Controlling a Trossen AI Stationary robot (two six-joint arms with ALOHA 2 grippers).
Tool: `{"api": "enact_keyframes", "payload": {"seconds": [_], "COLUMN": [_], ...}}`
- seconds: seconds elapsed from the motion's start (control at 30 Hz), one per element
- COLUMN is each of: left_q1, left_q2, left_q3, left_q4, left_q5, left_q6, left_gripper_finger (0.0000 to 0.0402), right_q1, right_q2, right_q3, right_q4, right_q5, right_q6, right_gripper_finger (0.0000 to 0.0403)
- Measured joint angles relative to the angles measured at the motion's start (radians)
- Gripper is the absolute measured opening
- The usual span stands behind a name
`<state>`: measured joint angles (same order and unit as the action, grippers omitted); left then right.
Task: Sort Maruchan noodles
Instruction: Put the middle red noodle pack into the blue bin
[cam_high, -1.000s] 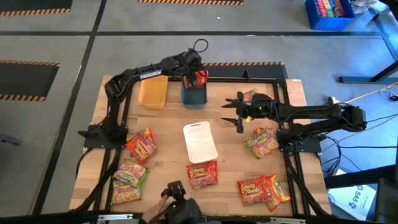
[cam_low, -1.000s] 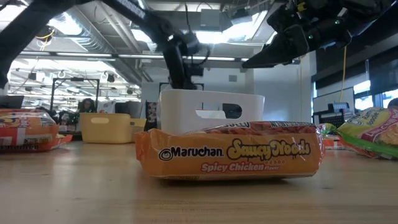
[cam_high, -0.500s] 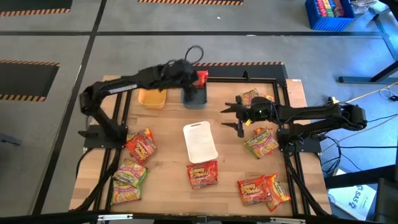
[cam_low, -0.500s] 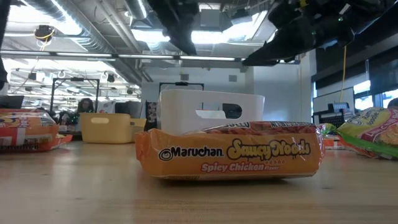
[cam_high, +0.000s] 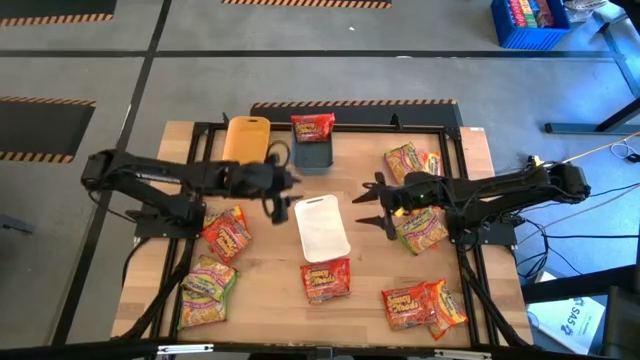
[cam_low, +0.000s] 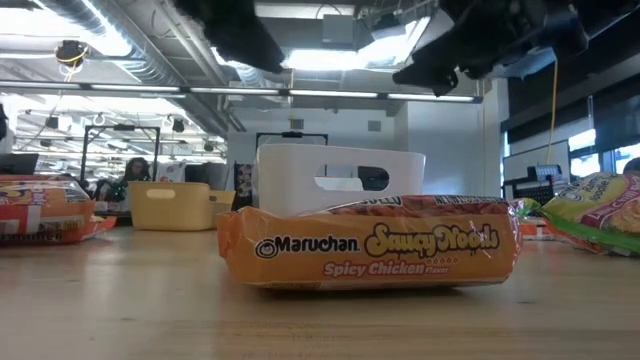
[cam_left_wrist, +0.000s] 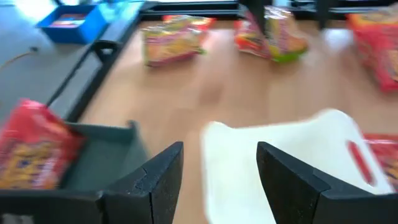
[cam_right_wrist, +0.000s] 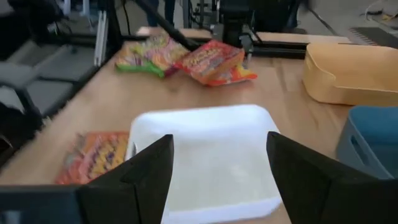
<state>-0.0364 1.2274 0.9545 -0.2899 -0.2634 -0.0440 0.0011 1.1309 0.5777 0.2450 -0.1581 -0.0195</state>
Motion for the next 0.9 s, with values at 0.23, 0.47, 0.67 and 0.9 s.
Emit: {"api": "enact_keyframes", "payload": {"seconds": [0.23,0.47,0.67,0.9], "left_q1": [-0.136,-0.242,-0.324,-0.394], "left_q2": [0.018,0.018,0.018,0.037], "left_q3": [-0.094,-0.17,-0.26,-0.364], "left_q4": [0.025,0.063,0.174,0.377], "left_q5": [0.0,0.007,0.01,-0.009], "left_q6": [-0.029,-0.127,-0.217,-0.294], "left_gripper_finger": [0.0197,0.0197,0.0197,0.0197], "right_q1": [0.014,0.166,0.267,0.342], "right_q2": [0.011,0.088,0.199,0.328], "right_q3": [0.008,0.007,0.007,0.007], "right_q4": [-0.003,-0.012,-0.009,-0.005], "right_q5": [-0.079,-0.054,-0.011,-0.009], "right_q6": [0.267,0.503,0.73,0.94], "right_gripper_finger": [0.0241,0.0241,0.0241,0.0241]}}
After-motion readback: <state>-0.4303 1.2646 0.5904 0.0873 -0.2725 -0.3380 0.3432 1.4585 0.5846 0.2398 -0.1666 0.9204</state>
